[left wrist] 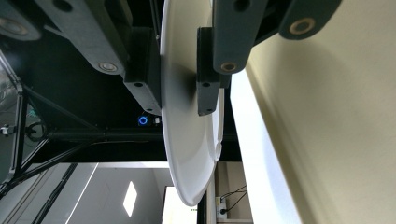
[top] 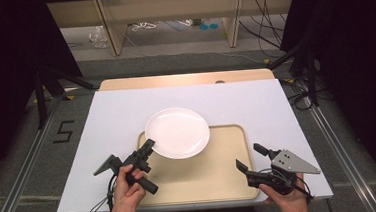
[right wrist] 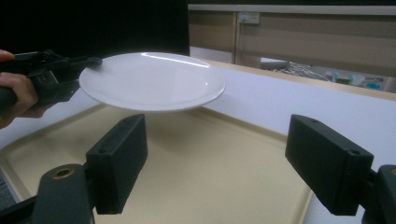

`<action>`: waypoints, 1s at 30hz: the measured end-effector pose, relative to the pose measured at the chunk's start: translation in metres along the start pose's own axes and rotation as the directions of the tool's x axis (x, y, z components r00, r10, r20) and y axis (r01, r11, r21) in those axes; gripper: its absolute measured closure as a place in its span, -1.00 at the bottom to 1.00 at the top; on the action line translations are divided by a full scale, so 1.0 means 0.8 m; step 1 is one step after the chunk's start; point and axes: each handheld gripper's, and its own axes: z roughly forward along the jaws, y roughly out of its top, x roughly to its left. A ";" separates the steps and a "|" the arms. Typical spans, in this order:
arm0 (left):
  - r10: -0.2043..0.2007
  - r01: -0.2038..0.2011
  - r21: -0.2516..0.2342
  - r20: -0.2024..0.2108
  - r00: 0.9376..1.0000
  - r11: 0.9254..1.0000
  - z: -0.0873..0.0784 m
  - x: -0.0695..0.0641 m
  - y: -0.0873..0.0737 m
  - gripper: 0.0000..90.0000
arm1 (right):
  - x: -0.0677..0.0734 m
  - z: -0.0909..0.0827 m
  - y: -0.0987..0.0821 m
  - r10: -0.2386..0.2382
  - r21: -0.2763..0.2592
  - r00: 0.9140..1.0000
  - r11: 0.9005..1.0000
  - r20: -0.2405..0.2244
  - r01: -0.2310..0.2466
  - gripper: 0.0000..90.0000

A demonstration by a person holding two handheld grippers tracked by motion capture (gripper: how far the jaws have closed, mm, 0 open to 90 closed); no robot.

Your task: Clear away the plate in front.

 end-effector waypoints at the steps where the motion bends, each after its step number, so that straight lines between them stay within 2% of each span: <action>1: -0.004 0.004 0.002 0.004 1.000 1.000 -0.002 0.002 -0.002 0.63 | 0.000 0.001 0.000 0.001 -0.011 1.000 1.000 -0.001 -0.001 -0.51; 5: -0.020 0.019 0.010 0.008 1.000 1.000 -0.008 0.006 -0.010 0.63 | 0.000 0.000 0.000 0.000 0.000 1.000 1.000 0.001 0.000 -0.52; 7: -0.013 0.013 0.019 0.007 1.000 1.000 -0.010 0.008 -0.013 0.63 | 0.000 0.000 0.000 0.001 -0.006 1.000 1.000 0.001 -0.001 -0.51; 13: -0.017 0.017 0.027 -0.010 1.000 0.999 -0.019 0.013 -0.021 0.62 | -0.001 -0.001 0.000 -0.001 -0.002 1.000 1.000 0.005 0.001 -0.52; 18: -0.002 0.004 0.042 -0.040 0.999 0.999 -0.024 0.018 -0.028 0.62 | -0.001 0.000 0.000 -0.001 -0.006 1.000 1.000 0.003 0.001 -0.52; 21: -0.010 0.012 0.046 -0.038 0.999 0.999 -0.029 0.021 -0.031 0.61 | -0.001 0.000 0.000 -0.001 -0.005 1.000 1.000 0.004 0.001 -0.52; 30: 0.022 -0.018 0.058 -0.061 0.998 0.998 -0.038 0.021 -0.036 0.61 | -0.001 -0.001 0.000 -0.002 -0.008 1.000 1.000 0.002 0.002 -0.52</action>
